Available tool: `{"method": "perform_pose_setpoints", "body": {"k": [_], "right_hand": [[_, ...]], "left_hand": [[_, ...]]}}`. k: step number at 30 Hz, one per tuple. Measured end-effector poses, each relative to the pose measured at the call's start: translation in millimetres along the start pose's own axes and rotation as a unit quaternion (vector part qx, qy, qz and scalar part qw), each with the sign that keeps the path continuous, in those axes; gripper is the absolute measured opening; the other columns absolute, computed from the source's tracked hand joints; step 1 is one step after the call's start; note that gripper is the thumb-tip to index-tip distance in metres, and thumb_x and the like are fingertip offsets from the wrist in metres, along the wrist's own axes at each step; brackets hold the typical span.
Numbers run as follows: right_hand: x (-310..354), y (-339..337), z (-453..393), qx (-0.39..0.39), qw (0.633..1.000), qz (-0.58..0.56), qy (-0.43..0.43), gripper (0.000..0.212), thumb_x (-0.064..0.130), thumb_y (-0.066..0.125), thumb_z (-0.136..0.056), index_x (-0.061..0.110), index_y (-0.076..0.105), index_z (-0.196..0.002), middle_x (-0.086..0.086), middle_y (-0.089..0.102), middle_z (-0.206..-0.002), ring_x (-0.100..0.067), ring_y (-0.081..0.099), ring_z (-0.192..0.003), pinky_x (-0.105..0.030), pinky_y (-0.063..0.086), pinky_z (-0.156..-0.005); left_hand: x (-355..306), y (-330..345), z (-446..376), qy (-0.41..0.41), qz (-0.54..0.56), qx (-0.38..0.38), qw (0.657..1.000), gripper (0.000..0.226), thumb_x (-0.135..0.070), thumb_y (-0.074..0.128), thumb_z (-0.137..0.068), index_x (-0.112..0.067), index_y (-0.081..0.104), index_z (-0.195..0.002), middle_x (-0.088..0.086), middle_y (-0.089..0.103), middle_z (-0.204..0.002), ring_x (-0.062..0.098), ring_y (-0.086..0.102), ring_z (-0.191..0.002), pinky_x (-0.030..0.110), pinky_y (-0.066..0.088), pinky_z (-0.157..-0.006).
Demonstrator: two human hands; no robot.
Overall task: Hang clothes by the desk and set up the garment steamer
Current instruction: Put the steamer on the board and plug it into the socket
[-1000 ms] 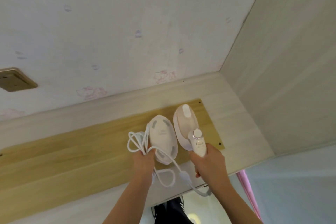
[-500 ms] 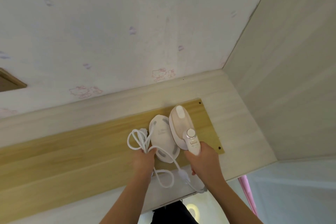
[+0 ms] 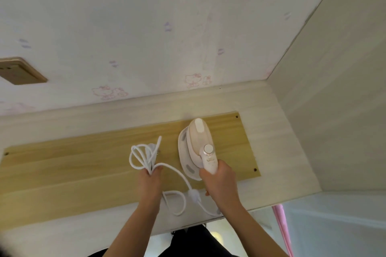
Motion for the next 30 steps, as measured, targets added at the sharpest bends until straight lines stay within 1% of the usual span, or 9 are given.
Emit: {"method": "perform_pose_setpoints", "body": {"k": [2,4,9,15,18,22,25,27,30], "right_hand": [[0.1,8.9,3.7,0.003,1.0,-0.017,0.006,0.019,0.024,0.068,-0.075,0.012,0.06,-0.087,-0.007,0.064,-0.076,-0.019,0.061,-0.057,-0.02,0.043,-0.039],[-1.3,16.1,7.5,0.005,0.999,-0.031,0.013,0.018,0.023,0.067,-0.076,0.012,0.06,-0.088,-0.007,0.064,-0.076,-0.02,0.061,-0.057,-0.02,0.044,-0.039],[-10.1,26.7,8.9,0.001,1.0,-0.016,0.025,0.013,0.02,0.063,-0.077,0.011,0.058,-0.085,-0.008,0.062,-0.074,-0.022,0.062,-0.057,-0.019,0.043,-0.038],[-12.8,28.9,7.8,0.0,1.0,-0.009,0.023,0.014,0.021,0.064,-0.077,0.011,0.057,-0.084,-0.008,0.062,-0.076,-0.024,0.062,-0.058,-0.018,0.042,-0.037],[-12.7,29.1,7.3,0.007,1.0,-0.001,0.019,0.014,0.022,0.063,-0.078,0.013,0.056,-0.084,-0.007,0.063,-0.076,-0.022,0.062,-0.058,-0.02,0.043,-0.038],[-12.5,28.2,4.2,0.025,1.0,0.011,0.015,0.016,0.024,0.063,-0.076,0.014,0.055,-0.085,-0.007,0.062,-0.075,-0.018,0.058,-0.055,-0.029,0.052,-0.041],[-13.1,24.7,0.0,0.028,0.999,0.041,0.007,0.017,0.028,0.064,-0.075,0.016,0.056,-0.085,-0.003,0.062,-0.074,-0.018,0.06,-0.057,-0.038,0.057,-0.049],[-13.4,23.7,-1.5,0.027,0.998,0.05,0.005,0.019,0.03,0.064,-0.075,0.016,0.056,-0.086,-0.001,0.062,-0.075,-0.018,0.061,-0.061,-0.041,0.058,-0.053],[-15.3,22.3,-1.2,0.017,0.999,0.051,0.007,0.021,0.032,0.064,-0.076,0.016,0.056,-0.088,0.0,0.061,-0.077,-0.019,0.062,-0.065,-0.042,0.058,-0.056]], "left_hand": [[-2.5,-9.7,0.7,0.012,-0.003,-0.007,1.0,0.003,-0.015,0.056,-0.093,-0.015,0.057,-0.095,0.0,0.056,-0.077,0.022,0.052,-0.075,0.035,0.041,-0.073],[-3.4,-17.6,0.5,0.016,0.0,-0.01,1.0,0.002,-0.016,0.055,-0.093,-0.015,0.056,-0.092,0.001,0.055,-0.076,0.02,0.05,-0.071,0.034,0.04,-0.068],[0.6,-27.7,-4.9,0.02,0.005,-0.019,1.0,0.017,-0.014,0.056,-0.093,-0.02,0.054,-0.076,0.008,0.053,-0.077,0.021,0.047,-0.073,0.03,0.036,-0.058],[5.2,-33.1,-2.7,0.014,0.003,-0.024,1.0,0.016,-0.016,0.057,-0.093,-0.017,0.057,-0.077,0.01,0.053,-0.075,0.022,0.047,-0.07,0.03,0.036,-0.059],[7.3,-34.7,-2.1,0.01,0.008,-0.023,1.0,0.011,-0.018,0.057,-0.093,-0.013,0.06,-0.084,0.008,0.055,-0.075,0.023,0.048,-0.07,0.03,0.038,-0.059],[8.5,-37.7,-3.0,0.009,-0.003,-0.018,1.0,0.013,-0.021,0.057,-0.093,-0.01,0.062,-0.088,0.01,0.053,-0.076,0.022,0.046,-0.071,0.032,0.037,-0.062],[5.2,-37.1,0.2,0.012,-0.013,-0.006,1.0,0.014,-0.02,0.055,-0.094,-0.007,0.061,-0.092,0.01,0.046,-0.073,0.02,0.041,-0.066,0.03,0.034,-0.056],[2.2,-36.4,2.6,0.015,-0.012,0.002,1.0,0.017,-0.021,0.057,-0.093,-0.005,0.06,-0.092,0.008,0.043,-0.069,0.019,0.038,-0.063,0.03,0.034,-0.056],[-4.5,-35.7,5.3,0.02,-0.005,0.015,1.0,0.011,-0.016,0.057,-0.092,-0.007,0.064,-0.093,0.004,0.046,-0.067,0.018,0.041,-0.061,0.03,0.036,-0.058]]}}
Point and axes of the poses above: each hand's wrist, its own z-axis away from the middle knuckle, its own y-axis out of the palm, x = y × z, the point moved 5 cm from there along -z, towards the middle knuckle
